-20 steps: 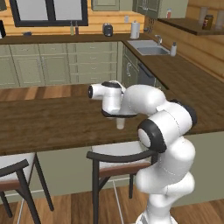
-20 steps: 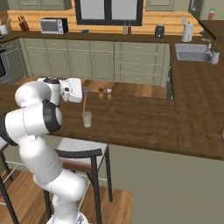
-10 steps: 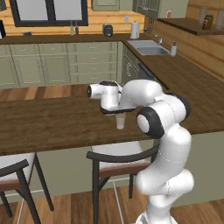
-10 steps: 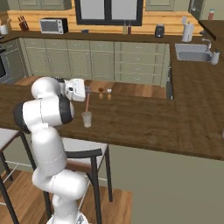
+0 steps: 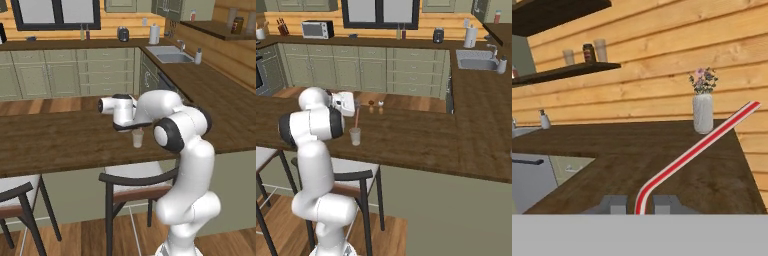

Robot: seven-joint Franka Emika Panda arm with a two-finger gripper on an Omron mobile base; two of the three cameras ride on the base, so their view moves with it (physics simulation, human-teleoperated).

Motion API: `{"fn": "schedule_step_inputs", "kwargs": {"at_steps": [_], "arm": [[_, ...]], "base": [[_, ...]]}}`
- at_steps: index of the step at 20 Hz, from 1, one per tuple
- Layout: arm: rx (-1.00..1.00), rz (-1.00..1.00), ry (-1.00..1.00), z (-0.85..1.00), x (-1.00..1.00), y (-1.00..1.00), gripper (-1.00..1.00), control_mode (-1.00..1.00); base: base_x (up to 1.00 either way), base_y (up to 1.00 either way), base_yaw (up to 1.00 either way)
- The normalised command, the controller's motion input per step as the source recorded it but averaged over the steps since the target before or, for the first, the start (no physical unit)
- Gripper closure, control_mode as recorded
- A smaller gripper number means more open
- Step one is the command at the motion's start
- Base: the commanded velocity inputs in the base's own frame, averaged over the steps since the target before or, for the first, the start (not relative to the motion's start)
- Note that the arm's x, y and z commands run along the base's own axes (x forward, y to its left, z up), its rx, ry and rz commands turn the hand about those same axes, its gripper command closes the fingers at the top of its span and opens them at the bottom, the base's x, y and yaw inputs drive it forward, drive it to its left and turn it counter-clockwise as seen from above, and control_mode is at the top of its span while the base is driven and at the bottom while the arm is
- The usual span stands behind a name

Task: Take a straw from the drawer in front and place it inside the glass cup on the dining counter.

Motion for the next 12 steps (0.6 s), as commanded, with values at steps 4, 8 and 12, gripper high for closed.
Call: {"fn": "schedule_step_inputs", "kwargs": {"at_steps": [4, 8, 12], "arm": [[0.00, 0.00, 0.00, -0.25, 0.34, 0.00, 1.00, -1.00], [0.00, 0.00, 0.03, -0.36, 0.47, 0.00, 1.00, -1.00], [0.00, 0.00, 0.02, -0.28, 0.38, 0.00, 1.00, -1.00]], "base": [[0.00, 0.00, 0.00], [0.00, 0.00, 0.00], [0.00, 0.00, 0.00]]}}
